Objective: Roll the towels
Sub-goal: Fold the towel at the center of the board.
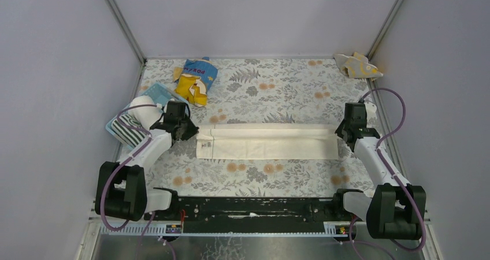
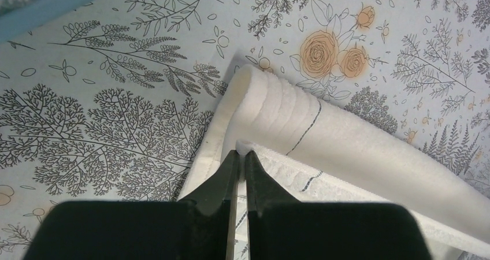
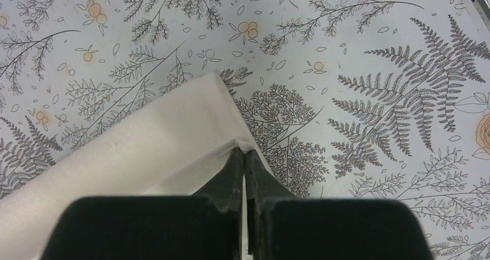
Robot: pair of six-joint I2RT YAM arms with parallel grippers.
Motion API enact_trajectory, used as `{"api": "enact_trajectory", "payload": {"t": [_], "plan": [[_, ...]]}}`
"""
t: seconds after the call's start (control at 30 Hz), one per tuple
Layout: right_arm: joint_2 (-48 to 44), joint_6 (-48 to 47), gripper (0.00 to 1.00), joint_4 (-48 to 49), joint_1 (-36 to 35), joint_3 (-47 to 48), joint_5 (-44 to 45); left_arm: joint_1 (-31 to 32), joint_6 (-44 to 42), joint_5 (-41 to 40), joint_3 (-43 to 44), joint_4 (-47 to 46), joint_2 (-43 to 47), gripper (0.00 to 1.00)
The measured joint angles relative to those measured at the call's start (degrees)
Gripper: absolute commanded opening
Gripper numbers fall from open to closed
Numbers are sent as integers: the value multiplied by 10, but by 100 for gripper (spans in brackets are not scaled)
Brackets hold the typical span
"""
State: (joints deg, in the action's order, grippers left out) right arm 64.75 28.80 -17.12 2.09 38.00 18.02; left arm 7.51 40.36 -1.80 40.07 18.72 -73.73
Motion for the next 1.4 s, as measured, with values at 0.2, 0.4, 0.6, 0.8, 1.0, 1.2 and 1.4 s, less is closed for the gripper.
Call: {"api": "enact_trajectory", "payload": {"t": [0.2,0.4,0.6,0.8,1.0,1.2,1.4], "plan": [[0,9,0,-1,0,-9,1,0,5,0,-2,0,1,0],[-7,13,0,-10,0,-8,1,0,5,0,2,5,12,0],[-39,13,0,-19,0,3,1,0,5,-1,12,6,16,0],[-56,17,0,-29,0,2,4,0,6,-1,9,5,31,0],[-35,42,0,-30,0,-28,3,0,21,-1,-26,5,28,0],[8,62,0,-34,4,-43,-5,0,39,0,-54,1,16,0],[10,70,0,-34,13,-45,-24,0,55,0,-89,-5,29,0]]}}
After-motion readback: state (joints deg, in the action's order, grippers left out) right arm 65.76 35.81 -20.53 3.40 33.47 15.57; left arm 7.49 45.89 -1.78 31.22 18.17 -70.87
